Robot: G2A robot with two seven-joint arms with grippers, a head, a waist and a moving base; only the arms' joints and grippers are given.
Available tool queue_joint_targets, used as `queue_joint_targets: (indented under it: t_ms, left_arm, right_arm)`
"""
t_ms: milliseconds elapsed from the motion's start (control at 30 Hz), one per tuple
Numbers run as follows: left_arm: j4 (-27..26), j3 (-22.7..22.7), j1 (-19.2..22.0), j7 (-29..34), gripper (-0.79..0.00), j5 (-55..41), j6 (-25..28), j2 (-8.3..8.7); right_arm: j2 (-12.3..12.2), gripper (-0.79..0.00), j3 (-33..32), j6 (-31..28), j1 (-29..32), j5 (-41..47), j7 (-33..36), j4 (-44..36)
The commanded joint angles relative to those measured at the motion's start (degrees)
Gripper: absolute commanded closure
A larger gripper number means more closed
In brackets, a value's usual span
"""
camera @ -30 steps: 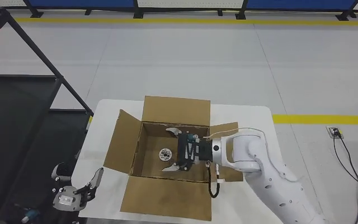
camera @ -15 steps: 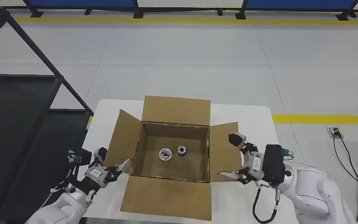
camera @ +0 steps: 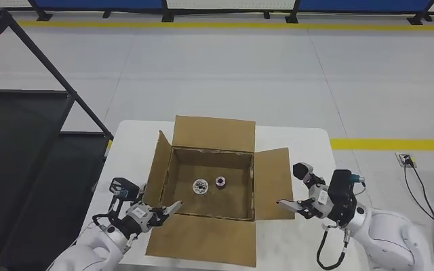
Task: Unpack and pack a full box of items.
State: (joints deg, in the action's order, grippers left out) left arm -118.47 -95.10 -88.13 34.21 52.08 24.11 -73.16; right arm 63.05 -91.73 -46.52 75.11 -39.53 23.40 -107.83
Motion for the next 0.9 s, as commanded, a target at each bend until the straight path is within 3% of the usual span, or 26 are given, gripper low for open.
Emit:
queue_joint_targets:
  t_ms: [0, 167, 367, 600, 867]
  left_arm:
    - [0.8, 1.6, 0.3, -0.2, -0.785, 0.9, 0.3, 0.07]
    - [1.8, 5.5, 1.7, -0.2, -0.785, 2.8, 0.4, 0.19]
    - [3.0, 8.9, 3.7, 0.1, -0.785, 3.9, -0.7, 0.3]
    - [4.0, 10.2, 5.0, 0.2, -0.785, 4.5, -1.4, 0.58]
    - [4.1, 10.3, 4.9, -0.7, -0.785, 4.4, -1.6, 0.99]
  right_arm:
    - [-0.2, -0.785, -0.2, 1.1, -0.8, 5.3, 1.0, 2.3]
    - [-1.3, -0.785, -3.1, 0.8, -2.9, 23.1, 7.6, 8.6]
    - [-2.8, -0.785, -2.6, 10.6, -6.5, 40.1, 25.3, 14.4]
    - [-3.4, -0.785, 3.7, 18.0, -14.6, 42.4, 38.5, 21.1]
    - [-3.4, -0.785, 8.4, 12.5, -18.7, 51.8, 44.4, 21.1]
